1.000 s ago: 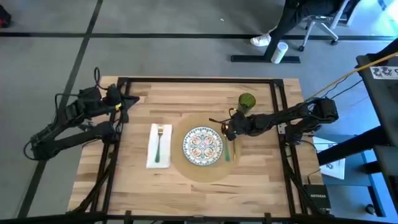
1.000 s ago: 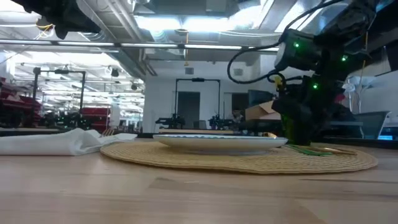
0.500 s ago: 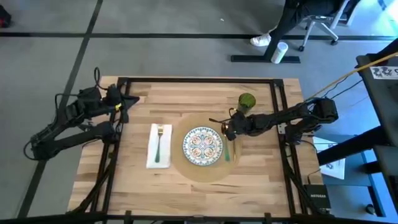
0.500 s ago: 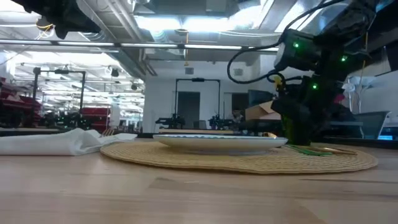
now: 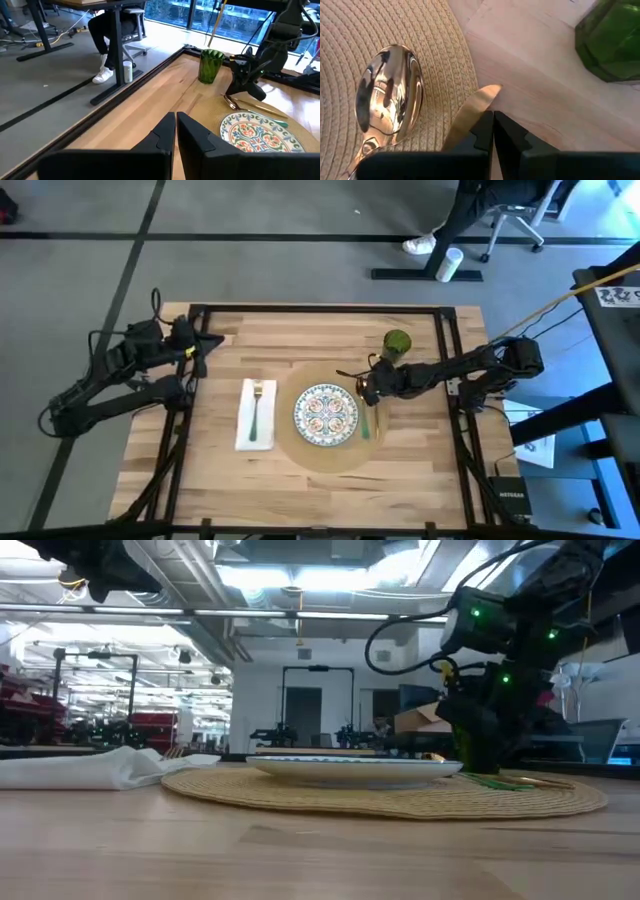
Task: Set table place
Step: Put the gold table knife to the right of the green spoon on the brown place mat
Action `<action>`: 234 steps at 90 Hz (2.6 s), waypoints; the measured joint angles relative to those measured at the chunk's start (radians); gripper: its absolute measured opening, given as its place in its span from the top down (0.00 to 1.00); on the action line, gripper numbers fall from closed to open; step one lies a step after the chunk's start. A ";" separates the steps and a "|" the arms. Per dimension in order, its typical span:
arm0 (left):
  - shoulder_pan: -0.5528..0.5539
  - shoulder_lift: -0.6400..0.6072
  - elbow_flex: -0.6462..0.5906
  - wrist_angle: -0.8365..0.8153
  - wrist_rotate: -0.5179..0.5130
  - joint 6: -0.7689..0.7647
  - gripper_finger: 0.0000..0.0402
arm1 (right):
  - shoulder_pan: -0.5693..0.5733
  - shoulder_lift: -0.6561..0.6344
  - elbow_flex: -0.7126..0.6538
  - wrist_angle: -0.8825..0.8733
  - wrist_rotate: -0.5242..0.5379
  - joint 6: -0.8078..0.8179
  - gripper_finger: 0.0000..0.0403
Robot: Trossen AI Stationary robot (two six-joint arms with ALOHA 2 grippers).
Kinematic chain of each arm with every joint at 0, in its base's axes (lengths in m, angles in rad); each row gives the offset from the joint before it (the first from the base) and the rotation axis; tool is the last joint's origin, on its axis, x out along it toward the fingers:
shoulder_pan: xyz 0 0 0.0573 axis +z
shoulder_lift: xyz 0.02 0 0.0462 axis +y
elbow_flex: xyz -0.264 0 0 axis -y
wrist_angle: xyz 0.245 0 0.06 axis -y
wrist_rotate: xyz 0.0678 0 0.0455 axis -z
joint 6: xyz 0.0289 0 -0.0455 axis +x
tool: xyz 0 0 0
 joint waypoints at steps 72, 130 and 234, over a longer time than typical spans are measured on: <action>0.000 0.000 0.000 0.000 0.000 0.009 1.00 | 0.003 -0.310 0.087 -0.285 0.007 0.006 1.00; 0.000 0.000 0.000 -0.004 0.000 0.009 1.00 | -0.119 -0.348 0.299 -0.647 -0.049 -0.288 0.83; 0.000 0.000 -0.025 -0.034 -0.003 -0.069 1.00 | 0.082 -0.208 0.198 -0.319 -0.398 0.347 0.80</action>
